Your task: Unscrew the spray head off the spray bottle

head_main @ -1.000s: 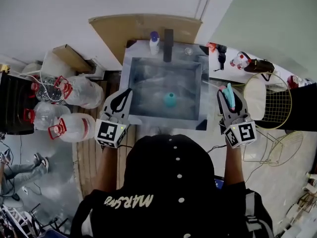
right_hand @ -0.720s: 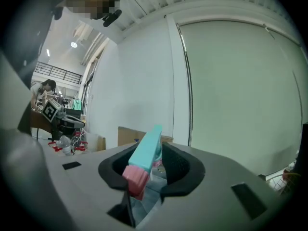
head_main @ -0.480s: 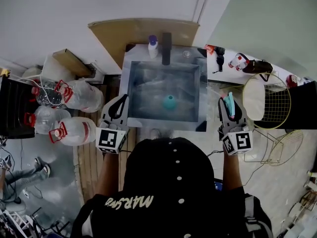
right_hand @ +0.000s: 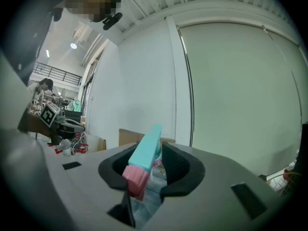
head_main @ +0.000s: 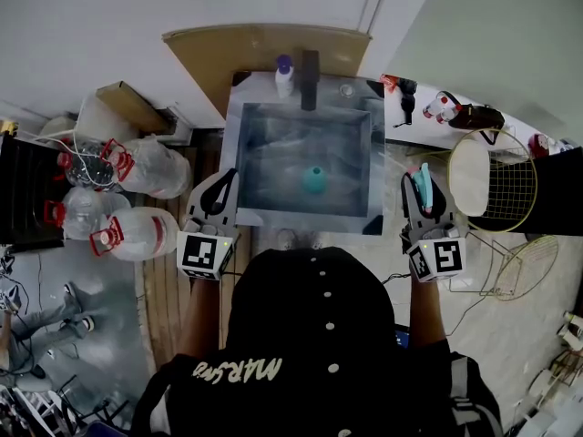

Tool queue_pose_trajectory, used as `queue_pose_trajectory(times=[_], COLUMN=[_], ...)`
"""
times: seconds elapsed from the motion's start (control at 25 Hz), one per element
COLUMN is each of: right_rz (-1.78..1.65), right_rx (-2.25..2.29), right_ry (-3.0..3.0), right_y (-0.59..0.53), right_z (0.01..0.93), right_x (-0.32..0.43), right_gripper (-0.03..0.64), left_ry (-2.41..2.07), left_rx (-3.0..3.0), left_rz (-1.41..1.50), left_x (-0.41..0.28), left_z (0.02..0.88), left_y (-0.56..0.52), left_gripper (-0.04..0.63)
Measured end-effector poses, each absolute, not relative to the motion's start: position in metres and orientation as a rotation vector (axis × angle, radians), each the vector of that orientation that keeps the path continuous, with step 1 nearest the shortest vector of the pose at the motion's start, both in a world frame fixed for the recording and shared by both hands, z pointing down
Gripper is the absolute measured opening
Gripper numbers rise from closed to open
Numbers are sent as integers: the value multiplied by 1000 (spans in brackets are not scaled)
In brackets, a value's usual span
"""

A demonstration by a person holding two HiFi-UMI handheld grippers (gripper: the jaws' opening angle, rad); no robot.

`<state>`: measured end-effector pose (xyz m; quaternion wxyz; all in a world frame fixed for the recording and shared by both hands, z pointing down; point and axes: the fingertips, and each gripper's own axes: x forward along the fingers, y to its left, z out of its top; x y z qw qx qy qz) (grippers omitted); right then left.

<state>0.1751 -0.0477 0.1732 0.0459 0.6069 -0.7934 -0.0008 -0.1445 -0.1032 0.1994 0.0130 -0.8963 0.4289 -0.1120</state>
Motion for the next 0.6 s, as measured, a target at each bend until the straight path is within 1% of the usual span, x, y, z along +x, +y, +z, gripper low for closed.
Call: queue_pose_trajectory(times=[0.6], right_rz=[-14], right_rx=[1859], right_ry=[-2421], right_y=[-52], right_z=[168], right_x=[171], right_gripper=[144], left_ry=[1291], left_rx=[-2795], left_rz=[-374], left_x=[-141], left_z=[199], left_y=[-106], left_gripper=[25])
